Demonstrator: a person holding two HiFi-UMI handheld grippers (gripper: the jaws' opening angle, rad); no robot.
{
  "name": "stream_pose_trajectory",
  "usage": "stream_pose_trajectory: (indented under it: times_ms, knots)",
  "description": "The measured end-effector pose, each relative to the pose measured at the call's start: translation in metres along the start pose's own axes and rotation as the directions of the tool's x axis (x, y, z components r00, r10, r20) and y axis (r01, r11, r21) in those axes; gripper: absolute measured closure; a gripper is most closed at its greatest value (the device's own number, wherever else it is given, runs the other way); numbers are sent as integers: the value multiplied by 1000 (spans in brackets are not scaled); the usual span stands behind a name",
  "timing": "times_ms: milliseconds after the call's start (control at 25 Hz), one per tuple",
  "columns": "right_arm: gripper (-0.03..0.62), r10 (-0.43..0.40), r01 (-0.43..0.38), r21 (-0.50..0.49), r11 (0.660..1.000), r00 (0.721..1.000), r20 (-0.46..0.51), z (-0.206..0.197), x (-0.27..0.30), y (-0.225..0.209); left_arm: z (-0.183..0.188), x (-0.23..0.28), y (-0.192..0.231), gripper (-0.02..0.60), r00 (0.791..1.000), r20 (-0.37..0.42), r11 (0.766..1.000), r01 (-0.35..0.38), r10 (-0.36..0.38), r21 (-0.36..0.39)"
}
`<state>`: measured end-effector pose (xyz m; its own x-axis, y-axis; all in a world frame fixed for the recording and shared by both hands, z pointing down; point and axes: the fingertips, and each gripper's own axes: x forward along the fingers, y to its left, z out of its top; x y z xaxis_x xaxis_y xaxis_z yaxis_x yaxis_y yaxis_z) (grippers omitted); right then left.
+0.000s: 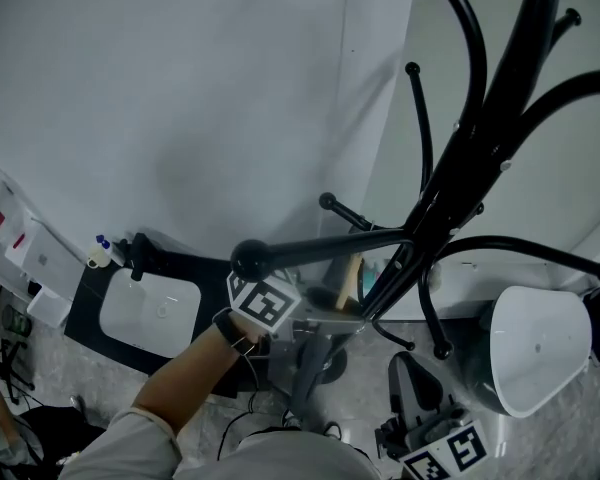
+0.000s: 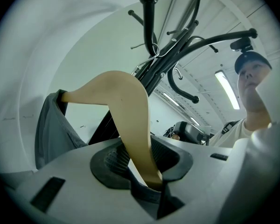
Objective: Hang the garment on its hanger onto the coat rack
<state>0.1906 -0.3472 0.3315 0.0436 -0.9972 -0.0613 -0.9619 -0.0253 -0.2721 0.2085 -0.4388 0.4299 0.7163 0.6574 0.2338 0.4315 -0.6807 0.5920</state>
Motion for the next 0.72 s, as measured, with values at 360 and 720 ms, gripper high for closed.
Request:
stream_pose_trajectory:
  times_ms: [360, 720]
  knots:
    - [579, 26, -26, -7, 1000, 999, -35, -10, 9, 2, 15, 2, -13, 445, 999, 40, 1000, -10, 9, 21]
    - [579, 84, -85, -8, 996, 996, -39, -11, 16, 13, 16, -13, -4, 383, 984, 51, 983, -174, 171, 61]
